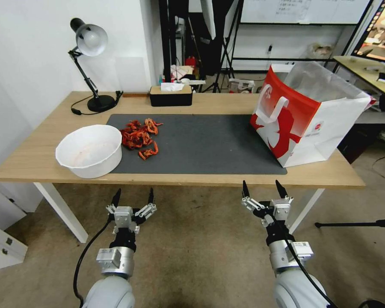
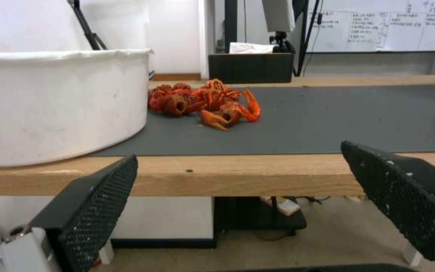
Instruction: Close the takeout container lid, then place the container into the takeout bag.
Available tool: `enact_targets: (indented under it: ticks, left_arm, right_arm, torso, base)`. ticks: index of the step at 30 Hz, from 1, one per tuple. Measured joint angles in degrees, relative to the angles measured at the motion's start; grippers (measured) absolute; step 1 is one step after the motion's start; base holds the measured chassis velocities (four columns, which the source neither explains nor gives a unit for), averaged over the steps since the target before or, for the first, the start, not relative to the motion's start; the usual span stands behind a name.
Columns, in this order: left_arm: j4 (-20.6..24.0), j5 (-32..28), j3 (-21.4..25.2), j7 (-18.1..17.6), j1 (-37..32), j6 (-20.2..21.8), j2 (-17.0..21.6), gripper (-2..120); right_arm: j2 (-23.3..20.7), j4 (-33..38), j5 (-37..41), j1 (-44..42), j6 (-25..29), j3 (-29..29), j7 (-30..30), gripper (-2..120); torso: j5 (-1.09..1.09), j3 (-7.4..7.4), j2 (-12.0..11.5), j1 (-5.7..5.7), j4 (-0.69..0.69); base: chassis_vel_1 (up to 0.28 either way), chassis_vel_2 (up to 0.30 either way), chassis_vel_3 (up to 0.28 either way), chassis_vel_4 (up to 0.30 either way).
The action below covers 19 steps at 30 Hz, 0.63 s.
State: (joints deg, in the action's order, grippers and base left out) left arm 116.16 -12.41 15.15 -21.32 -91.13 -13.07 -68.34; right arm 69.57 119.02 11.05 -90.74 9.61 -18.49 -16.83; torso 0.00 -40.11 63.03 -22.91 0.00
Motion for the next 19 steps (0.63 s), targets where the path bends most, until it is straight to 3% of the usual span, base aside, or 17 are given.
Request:
enact_targets:
  ticks: [19]
  left_arm:
    - [-0.10, -0.13, -0.18, 0.00, 0.41, 0.13, 0.09, 100]
  right_arm:
    - [0.02, -0.06, 0.01, -0.01, -0.18, 0.01, 0.00, 100]
  torso:
    - [0.00, 0.00, 0.00, 0.00, 0.00]
  base:
    - [0.000, 0.000, 0.000, 0.000]
